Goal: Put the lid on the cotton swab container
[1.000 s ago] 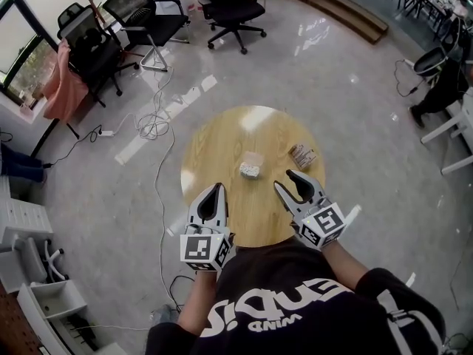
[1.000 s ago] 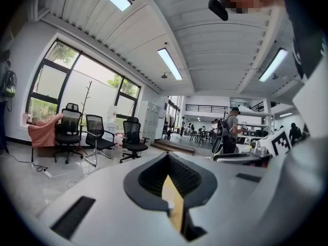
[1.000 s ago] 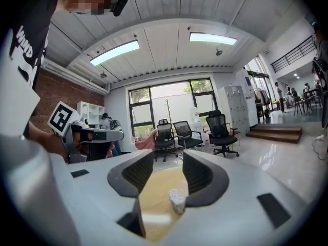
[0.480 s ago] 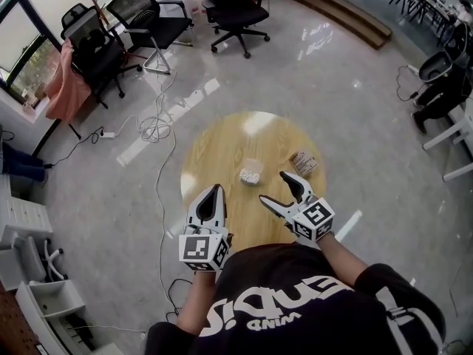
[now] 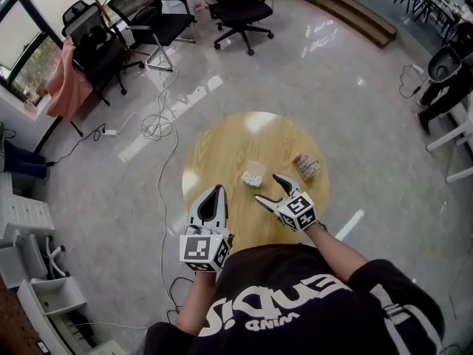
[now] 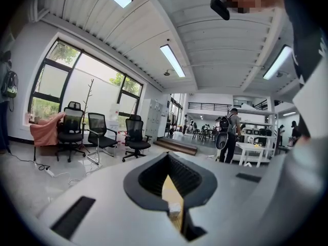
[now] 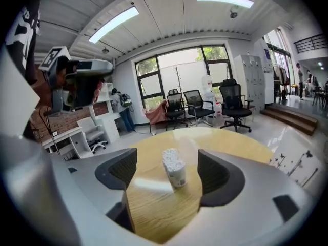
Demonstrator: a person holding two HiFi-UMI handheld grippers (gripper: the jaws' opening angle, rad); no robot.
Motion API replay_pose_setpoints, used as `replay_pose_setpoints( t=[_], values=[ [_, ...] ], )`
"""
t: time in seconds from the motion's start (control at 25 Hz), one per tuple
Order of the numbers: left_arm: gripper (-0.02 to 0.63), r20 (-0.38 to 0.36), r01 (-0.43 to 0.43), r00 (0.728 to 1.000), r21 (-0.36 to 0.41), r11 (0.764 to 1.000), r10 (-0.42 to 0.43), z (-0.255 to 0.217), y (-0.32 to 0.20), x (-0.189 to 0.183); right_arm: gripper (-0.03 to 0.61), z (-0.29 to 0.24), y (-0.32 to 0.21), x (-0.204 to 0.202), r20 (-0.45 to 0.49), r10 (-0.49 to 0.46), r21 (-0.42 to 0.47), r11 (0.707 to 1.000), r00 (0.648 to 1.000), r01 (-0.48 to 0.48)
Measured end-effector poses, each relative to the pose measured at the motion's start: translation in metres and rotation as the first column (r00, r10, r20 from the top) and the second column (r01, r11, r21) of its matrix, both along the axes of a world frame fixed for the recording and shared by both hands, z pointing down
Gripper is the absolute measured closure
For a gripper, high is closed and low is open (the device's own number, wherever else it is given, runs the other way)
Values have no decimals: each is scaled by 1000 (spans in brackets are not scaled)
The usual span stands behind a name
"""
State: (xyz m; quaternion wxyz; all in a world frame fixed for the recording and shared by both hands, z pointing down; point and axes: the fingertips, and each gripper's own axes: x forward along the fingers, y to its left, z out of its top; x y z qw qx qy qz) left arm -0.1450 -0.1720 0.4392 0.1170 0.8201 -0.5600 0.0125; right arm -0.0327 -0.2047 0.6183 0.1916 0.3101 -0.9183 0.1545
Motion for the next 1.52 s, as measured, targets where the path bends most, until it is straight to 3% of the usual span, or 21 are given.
replay_pose_setpoints(
  t=[0.28,1.04,1.12,1.2,1.24,1.52],
  values=[
    [607,5,5,1000,-32,999,-5,9,-3,-1,212,61,-14,2,-114,0,-93,996,994,-10],
    [607,7,8,1000,-77,997,-8,24,-24,-9,216,102,-25,-28,-168,-129,-175,980,977,100],
    [607,7,4,1000,-78,997,-3,25,-26,-9,233,103,-26,-29,-174,-135,-176,979,975,104],
    [607,6,0,1000,-81,997,0,26,-28,-7,324,105,-28,-27,-184,-132,-172,980,974,101],
    [607,6,-1,1000,-83,997,2,26,-29,-7,339,105,-28,-26,-188,-132,-171,980,973,100],
    [607,6,-7,1000,-96,995,7,30,-34,-6,347,108,-30,-29,-190,-143,-170,979,971,111]
  ],
)
